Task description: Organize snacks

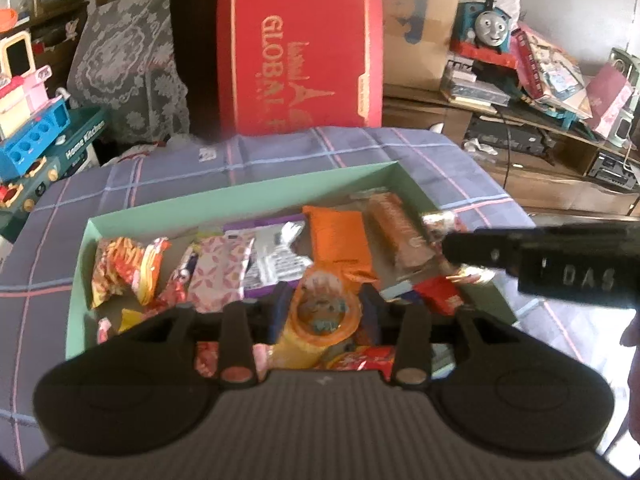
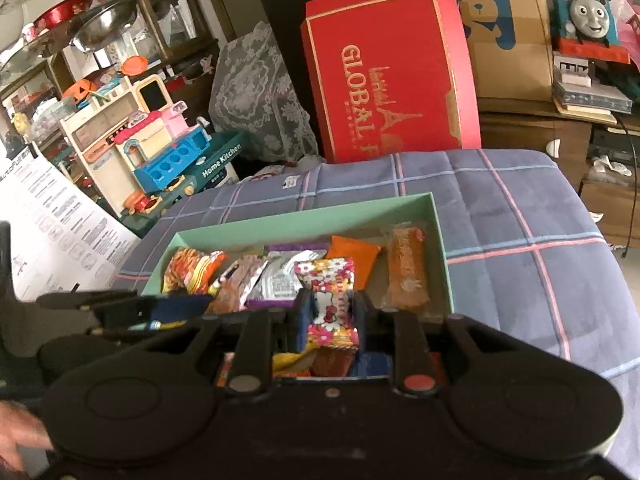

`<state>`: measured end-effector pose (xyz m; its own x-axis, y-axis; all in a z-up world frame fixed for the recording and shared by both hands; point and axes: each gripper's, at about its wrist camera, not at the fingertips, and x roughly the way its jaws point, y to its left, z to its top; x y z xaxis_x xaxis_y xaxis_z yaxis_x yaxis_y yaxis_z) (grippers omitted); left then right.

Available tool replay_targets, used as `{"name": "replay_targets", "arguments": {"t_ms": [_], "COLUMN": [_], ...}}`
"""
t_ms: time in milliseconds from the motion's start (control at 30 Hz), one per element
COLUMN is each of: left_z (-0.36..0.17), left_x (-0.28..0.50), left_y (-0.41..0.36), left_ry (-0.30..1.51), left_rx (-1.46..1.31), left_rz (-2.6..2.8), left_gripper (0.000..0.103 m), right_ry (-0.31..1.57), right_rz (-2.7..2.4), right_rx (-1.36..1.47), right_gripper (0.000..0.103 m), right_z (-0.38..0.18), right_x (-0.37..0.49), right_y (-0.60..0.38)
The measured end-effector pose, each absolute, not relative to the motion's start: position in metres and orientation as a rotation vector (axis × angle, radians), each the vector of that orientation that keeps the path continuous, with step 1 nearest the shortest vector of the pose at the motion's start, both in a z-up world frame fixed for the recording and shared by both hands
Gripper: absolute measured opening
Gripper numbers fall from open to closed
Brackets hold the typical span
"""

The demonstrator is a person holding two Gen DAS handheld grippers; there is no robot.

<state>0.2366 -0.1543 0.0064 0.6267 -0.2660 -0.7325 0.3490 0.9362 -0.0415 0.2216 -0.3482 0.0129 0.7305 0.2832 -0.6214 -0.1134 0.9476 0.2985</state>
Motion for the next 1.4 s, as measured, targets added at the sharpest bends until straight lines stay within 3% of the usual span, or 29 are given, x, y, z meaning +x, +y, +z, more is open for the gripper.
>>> {"name": "replay_targets", "arguments": {"t_ms": [33,67,100,133,167,667,1400], "left_z": [0.005,0.005,0.004,0.004,0.004,0.006,-0.010], "left_x": [0.237,0.236,0.234,0.233,0.231,0.176,0.105], "left_y": [-0.151,-0.148,-0.145,-0.142,-0.140,-0.083,-0.030], "left_ry": [0.826,0.822,0.812,0.807,0.812,0.875,0.916], "left_rx": [0.105,0.104,0.105,0.107,0.107,0.061,0.040], "left_rz": [-0.342,-0.324,-0.301,-0.287,-0.281,-0.169,-0.057], "left_gripper": [0.081,0.090,0.100,0.101,0.102,0.103,0.103], "right_ry": [0.720,0.718,0.714,0.702,0.690,0.758,0.885], "right_rz": [0.217,0.215,0.211,0.201,0.197,0.195,0.141], "right_rx": [0.247,0.244,0.241,0.237,0.232,0.140,0.225], "right_gripper": [0.047,0.073,0.084,0.099,0.102,0.103,0.103], "right_z": [0.013,0.012,0.012,0.013,0.013,0.019,-0.014], "right_x": [0.223,0.224,0.223,0.222,0.221,0.182,0.110], "right_y": [-0.346,-0.343,-0.342,-0.339,-0.337,-0.320,-0.304]}}
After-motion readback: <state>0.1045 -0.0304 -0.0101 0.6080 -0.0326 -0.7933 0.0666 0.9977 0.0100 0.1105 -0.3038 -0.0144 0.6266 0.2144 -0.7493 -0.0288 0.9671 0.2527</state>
